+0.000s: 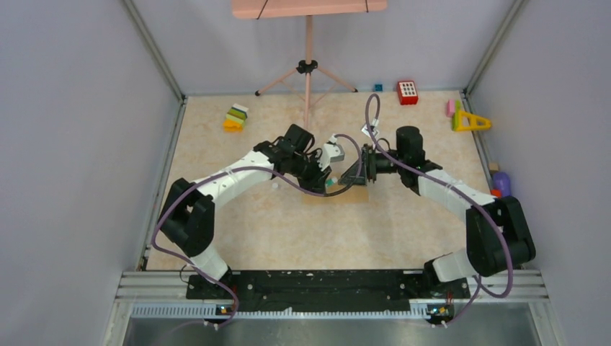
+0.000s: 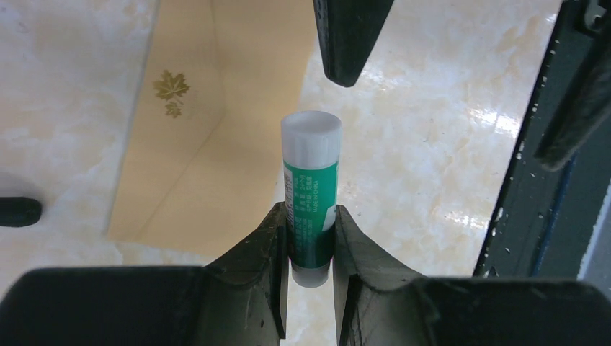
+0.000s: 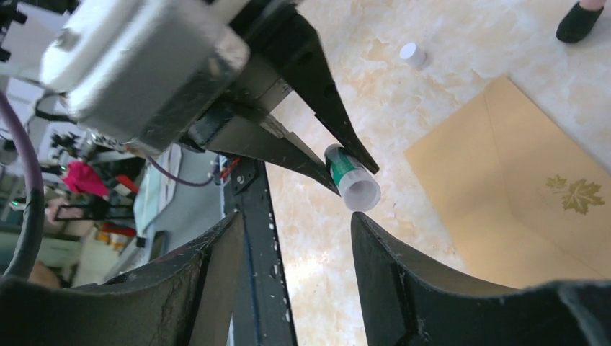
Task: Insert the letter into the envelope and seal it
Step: Screw the solid glue.
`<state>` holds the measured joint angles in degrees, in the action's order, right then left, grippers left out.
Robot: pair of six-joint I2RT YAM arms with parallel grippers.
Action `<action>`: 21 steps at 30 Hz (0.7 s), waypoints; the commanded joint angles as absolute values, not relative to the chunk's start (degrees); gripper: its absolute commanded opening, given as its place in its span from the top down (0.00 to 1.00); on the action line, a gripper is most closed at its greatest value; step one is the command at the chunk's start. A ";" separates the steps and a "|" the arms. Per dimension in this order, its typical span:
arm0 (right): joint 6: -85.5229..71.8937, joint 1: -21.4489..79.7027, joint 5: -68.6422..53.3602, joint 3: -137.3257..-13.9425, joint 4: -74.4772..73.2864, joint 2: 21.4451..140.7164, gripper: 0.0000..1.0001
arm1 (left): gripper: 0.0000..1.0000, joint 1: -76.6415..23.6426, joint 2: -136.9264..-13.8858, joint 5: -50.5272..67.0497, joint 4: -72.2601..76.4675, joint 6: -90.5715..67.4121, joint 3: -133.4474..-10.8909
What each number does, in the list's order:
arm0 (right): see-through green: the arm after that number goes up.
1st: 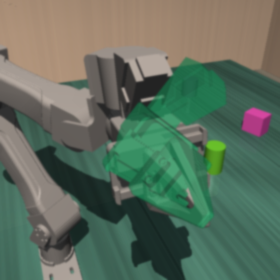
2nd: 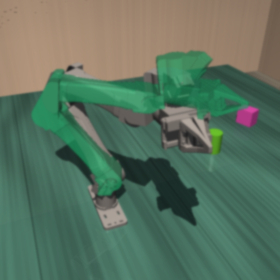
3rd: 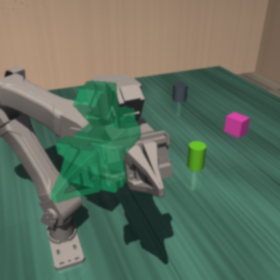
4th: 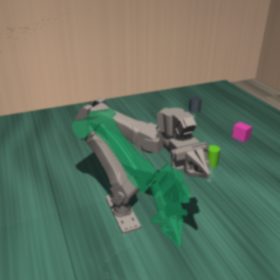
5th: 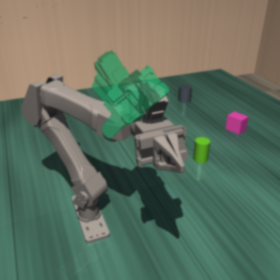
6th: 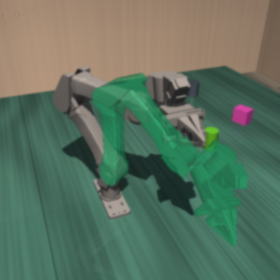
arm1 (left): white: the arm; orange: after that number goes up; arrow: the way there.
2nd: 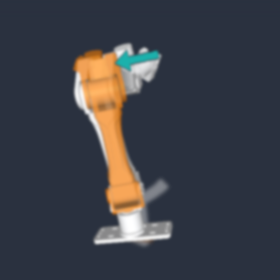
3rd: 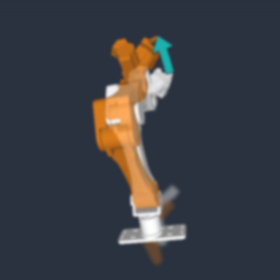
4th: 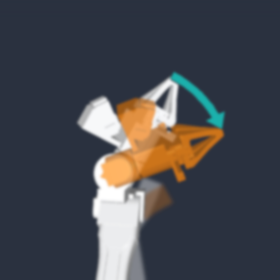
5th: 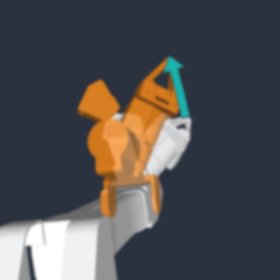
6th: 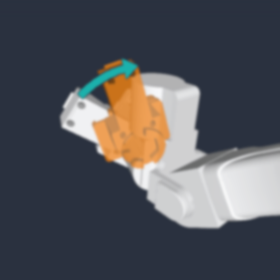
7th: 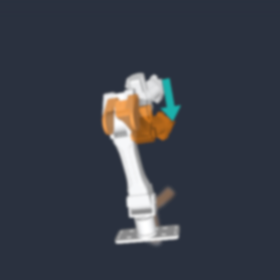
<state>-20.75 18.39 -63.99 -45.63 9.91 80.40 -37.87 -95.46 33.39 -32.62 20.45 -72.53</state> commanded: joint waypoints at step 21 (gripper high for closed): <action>-43.36 17.80 -62.13 -50.59 24.03 95.68 0.61 | 1.00 -39.11 -92.97 24.43 -26.92 18.19 -71.41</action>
